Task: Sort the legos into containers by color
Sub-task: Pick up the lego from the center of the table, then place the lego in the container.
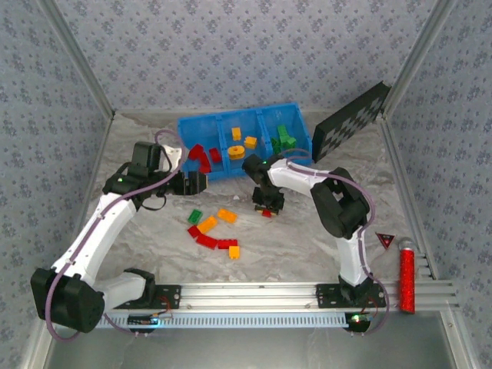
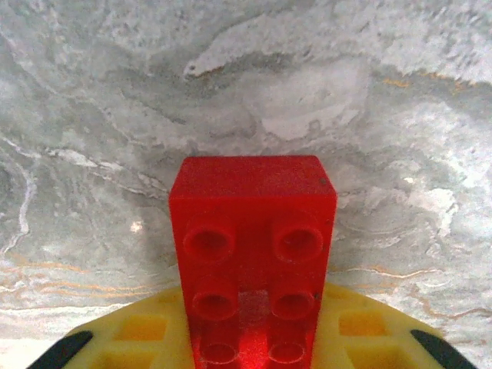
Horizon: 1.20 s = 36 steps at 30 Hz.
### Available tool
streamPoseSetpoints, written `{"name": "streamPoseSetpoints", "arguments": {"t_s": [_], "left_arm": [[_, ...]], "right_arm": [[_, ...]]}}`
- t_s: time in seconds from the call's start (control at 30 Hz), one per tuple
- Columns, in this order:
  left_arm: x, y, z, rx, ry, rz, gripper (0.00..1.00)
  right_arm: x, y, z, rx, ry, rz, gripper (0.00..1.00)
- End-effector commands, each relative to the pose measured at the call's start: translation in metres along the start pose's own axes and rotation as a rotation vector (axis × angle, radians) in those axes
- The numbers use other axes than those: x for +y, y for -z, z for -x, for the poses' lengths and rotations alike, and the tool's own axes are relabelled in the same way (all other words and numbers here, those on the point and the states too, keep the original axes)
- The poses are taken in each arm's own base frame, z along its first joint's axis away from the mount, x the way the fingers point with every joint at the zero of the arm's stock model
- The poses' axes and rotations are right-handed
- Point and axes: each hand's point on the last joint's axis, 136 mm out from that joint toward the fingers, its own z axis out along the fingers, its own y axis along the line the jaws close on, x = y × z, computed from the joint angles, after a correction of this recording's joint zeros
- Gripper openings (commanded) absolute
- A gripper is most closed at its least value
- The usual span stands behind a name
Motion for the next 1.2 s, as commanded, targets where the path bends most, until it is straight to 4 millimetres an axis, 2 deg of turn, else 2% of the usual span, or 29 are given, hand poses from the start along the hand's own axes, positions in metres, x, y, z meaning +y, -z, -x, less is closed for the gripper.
{"name": "streamPoseSetpoints", "arguments": {"t_s": [0.0, 0.1, 0.2, 0.27, 0.33, 0.4, 0.47, 0.6, 0.73, 0.83, 0.97, 1.07, 1.17], "left_arm": [[-0.002, 0.001, 0.003, -0.013, -0.025, 0.001, 0.76], [0.001, 0.003, -0.004, 0.010, -0.026, 0.017, 0.76], [0.008, 0.012, -0.016, 0.018, -0.032, 0.058, 0.76], [0.014, 0.017, -0.021, 0.008, -0.019, 0.086, 0.77], [0.019, 0.019, -0.025, 0.015, 0.009, 0.100, 0.76], [0.021, 0.020, -0.027, 0.014, 0.040, 0.107, 0.77], [0.023, 0.023, -0.029, 0.006, 0.073, 0.111, 0.77], [0.021, 0.032, -0.038, -0.002, 0.119, 0.104, 0.77], [0.023, 0.038, -0.056, 0.023, 0.144, 0.114, 0.76], [0.028, 0.039, -0.066, 0.030, 0.170, 0.133, 0.77], [0.031, 0.039, -0.073, 0.027, 0.194, 0.138, 0.77], [0.031, 0.039, -0.072, 0.032, 0.196, 0.141, 0.77], [0.032, 0.037, -0.074, 0.049, 0.209, 0.145, 0.77]], "right_arm": [[0.010, -0.014, 0.003, -0.006, 0.138, -0.026, 0.24], [0.026, 0.014, 0.015, -0.086, 0.285, 0.018, 0.20], [0.061, 0.074, 0.039, -0.255, 0.502, 0.137, 0.20], [0.084, 0.117, 0.056, -0.390, 0.643, 0.157, 0.20], [0.105, 0.146, 0.072, -0.484, 0.751, 0.152, 0.20], [0.130, 0.163, 0.086, -0.561, 0.858, 0.154, 0.21], [0.155, 0.171, 0.099, -0.622, 0.940, 0.145, 0.21], [0.199, 0.173, 0.119, -0.724, 1.046, 0.146, 0.22], [0.227, 0.155, 0.131, -0.792, 1.103, 0.152, 0.22], [0.234, 0.130, 0.135, -0.780, 1.131, 0.129, 0.22], [0.236, 0.096, 0.128, -0.743, 1.195, 0.062, 0.24], [0.234, 0.080, 0.122, -0.713, 1.230, 0.022, 0.27], [0.231, 0.074, 0.119, -0.702, 1.240, -0.015, 0.29]]}}
